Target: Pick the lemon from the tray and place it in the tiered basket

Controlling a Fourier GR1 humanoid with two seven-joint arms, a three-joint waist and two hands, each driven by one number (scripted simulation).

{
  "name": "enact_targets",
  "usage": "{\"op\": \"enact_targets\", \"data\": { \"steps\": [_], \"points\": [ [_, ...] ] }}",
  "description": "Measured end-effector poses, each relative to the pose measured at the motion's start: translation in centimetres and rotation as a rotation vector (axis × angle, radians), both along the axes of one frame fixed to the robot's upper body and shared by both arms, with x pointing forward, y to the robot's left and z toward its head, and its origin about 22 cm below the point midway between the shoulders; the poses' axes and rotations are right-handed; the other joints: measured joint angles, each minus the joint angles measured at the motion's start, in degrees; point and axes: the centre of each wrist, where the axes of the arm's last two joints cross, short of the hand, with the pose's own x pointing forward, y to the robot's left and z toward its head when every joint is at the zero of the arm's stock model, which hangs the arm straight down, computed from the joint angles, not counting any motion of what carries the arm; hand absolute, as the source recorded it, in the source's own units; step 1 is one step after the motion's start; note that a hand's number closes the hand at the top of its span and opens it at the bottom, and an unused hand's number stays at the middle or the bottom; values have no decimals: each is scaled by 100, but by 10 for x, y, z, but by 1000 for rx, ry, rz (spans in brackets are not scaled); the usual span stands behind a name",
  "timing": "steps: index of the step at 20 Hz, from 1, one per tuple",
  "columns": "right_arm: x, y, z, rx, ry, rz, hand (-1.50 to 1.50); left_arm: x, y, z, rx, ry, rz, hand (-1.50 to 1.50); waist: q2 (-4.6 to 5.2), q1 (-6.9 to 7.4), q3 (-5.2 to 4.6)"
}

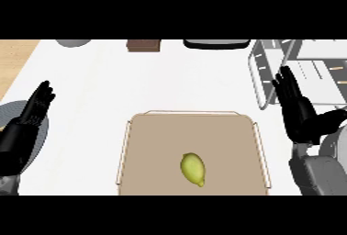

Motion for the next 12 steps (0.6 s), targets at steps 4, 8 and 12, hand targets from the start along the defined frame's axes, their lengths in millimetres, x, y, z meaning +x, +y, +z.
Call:
{"op": "enact_targets", "data": {
  "steps": [4,8,12],
  "points": [
    [-18,27,-20,220,-116,49,150,2,5,-2,24,21,71,0,4,-142,-62],
    [-43,28,-48,418,-145,-64,-150,1,11,-12,24,63,139,0,24,-362,-17],
    [-95,30,-108,510,10,-277,-150,5,5,-20,18,113,168,0,45,-346,-65]
  ]
}}
